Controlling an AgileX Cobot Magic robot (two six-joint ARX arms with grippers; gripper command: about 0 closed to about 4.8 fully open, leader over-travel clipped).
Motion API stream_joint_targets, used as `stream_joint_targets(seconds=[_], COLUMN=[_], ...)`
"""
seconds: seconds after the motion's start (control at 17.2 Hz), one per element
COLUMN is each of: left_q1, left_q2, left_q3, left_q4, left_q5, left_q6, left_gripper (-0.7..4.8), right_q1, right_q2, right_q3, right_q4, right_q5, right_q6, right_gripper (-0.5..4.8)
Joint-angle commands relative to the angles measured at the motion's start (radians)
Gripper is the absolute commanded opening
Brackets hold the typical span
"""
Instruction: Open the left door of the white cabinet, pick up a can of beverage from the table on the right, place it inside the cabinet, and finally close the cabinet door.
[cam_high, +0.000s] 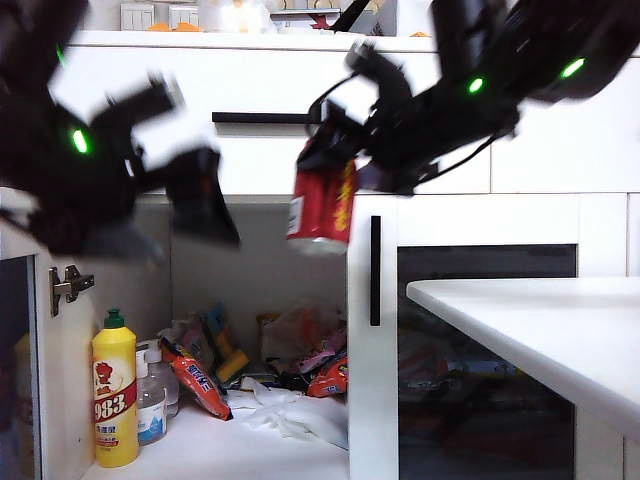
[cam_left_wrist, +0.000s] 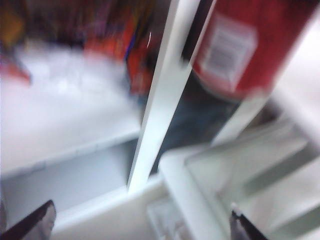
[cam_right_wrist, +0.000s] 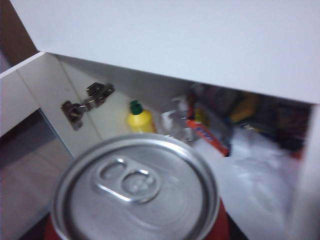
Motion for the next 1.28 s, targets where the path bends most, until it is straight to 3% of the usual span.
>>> stream_joint_targets(seconds=[0.06, 0.23, 0.52, 0.58, 0.87, 1.11, 1.16, 1.28], left_q1=[0.0, 0.003, 0.029, 0.047, 0.174, 0.198, 0.198, 0.198], left_q2=[0.124, 0.24, 0.256, 0.196, -0.091, -0.18, -0.217, -0.27], left_q3=[0.005, 0.014, 0.029, 0.029, 0.028, 0.028, 0.027, 0.027], left_q4=[0.162, 0.273, 0.223, 0.142, -0.183, -0.379, -0.498, -0.56], left_q5=[-0.007, -0.047, -0.048, -0.024, 0.13, 0.158, 0.182, 0.214], left_q6=[-0.003, -0.005, -0.042, -0.063, 0.083, 0.15, 0.166, 0.168], left_gripper=[4.79, 4.79, 4.79, 4.79, 4.79, 4.79, 4.79, 4.79], right_q1=[0.011, 0.011, 0.012, 0.012, 0.065, 0.131, 0.15, 0.161], right_q2=[0.044, 0.114, 0.258, 0.285, 0.417, 0.55, 0.603, 0.644], right_q3=[0.066, 0.146, 0.283, 0.314, 0.469, 0.628, 0.663, 0.663], right_q4=[0.067, 0.008, -0.034, -0.034, -0.006, -0.004, 0.01, 0.09], right_q5=[-0.042, -0.074, -0.114, -0.111, -0.045, 0.027, 0.092, 0.138], right_q6=[0.031, 0.031, 0.032, 0.031, 0.035, 0.063, 0.055, 0.055], right_gripper=[2.96, 2.96, 2.96, 2.96, 2.96, 2.96, 2.96, 2.96])
